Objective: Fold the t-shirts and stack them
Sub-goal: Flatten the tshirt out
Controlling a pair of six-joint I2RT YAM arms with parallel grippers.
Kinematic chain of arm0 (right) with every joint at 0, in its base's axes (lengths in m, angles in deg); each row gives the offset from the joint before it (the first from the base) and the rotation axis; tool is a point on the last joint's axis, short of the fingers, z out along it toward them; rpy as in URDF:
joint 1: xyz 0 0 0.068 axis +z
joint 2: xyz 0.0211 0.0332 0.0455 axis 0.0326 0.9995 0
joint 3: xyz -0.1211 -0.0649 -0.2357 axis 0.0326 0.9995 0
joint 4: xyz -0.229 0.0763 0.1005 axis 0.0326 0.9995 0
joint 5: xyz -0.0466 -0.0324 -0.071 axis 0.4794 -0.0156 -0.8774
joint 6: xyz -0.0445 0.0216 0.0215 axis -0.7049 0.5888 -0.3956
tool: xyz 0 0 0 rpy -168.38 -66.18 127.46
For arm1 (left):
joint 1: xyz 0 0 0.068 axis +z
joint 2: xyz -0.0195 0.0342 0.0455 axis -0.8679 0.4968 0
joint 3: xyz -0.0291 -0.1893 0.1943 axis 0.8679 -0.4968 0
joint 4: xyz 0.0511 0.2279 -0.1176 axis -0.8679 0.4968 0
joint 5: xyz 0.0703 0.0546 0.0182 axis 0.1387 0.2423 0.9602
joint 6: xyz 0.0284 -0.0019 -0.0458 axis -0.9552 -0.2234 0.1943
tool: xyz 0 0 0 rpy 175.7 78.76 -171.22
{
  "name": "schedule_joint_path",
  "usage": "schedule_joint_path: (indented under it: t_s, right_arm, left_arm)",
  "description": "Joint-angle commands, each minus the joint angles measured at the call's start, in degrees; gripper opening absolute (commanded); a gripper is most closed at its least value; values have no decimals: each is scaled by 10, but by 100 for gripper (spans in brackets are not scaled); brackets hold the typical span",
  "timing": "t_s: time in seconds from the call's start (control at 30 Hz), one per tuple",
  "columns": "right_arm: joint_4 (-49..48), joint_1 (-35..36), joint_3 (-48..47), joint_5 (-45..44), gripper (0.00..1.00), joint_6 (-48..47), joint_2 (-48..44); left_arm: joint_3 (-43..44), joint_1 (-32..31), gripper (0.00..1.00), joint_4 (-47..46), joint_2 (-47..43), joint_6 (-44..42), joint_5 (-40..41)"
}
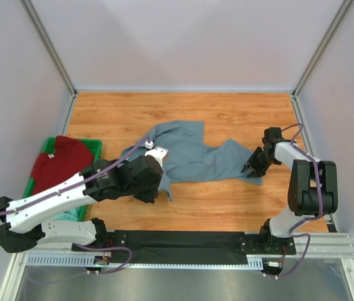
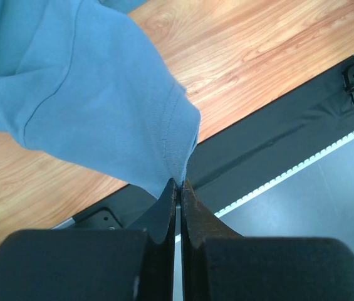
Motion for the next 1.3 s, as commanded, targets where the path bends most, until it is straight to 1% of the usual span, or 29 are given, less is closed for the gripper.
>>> schedule_joint_path:
  t_s: [0.0, 0.13, 0.27, 0.33, 0.37, 0.47, 0.5, 0.53, 0.57, 0.6, 0.63, 0.8, 1.03, 1.27]
  right_arm:
    - [-43, -3, -5, 1, 37, 23, 19]
    - [-48, -3, -8, -4, 37, 30, 32]
    - [-46, -3, -13, -11, 33, 33, 39]
    - [-43, -3, -16, -10, 25, 33, 39]
    - [-40, -3, -17, -10, 17, 34, 38]
    - [-21, -2, -25, -10, 6, 29, 26]
    - [-15, -2, -27, -13, 4, 28, 21]
    - [-9, -2, -29, -15, 5, 21, 11]
    - [-8, -2, -31, -16, 16, 17, 9]
    - [-7, -2, -32, -21, 23, 13, 8]
    - [-6, -2, -32, -21, 26, 8, 12]
    - [-11, -2, -34, -14, 25, -2, 24]
    - [11, -2, -56, -37, 26, -16, 15]
    - [12, -2, -73, -33, 19, -11, 35]
  left_arm:
    - [28, 1, 0, 28, -9, 6, 16]
    - [32, 2, 0, 41, -19, 7, 21]
    - [43, 4, 0, 54, -29, 11, 28]
    - [56, 5, 0, 64, -36, 11, 37]
    - [60, 7, 0, 69, -39, 12, 42]
    - [81, 13, 0, 83, -46, 8, 57]
    - [86, 18, 0, 86, -48, 5, 60]
    - [90, 21, 0, 89, -52, -1, 63]
    - [89, 25, 0, 89, -53, -3, 63]
    - [89, 31, 0, 89, -57, -5, 63]
    - [87, 32, 0, 88, -58, -7, 62]
    - [80, 37, 0, 82, -61, -8, 48]
    - [65, 37, 0, 74, -74, 4, 34]
    - [57, 39, 0, 69, -77, 4, 26]
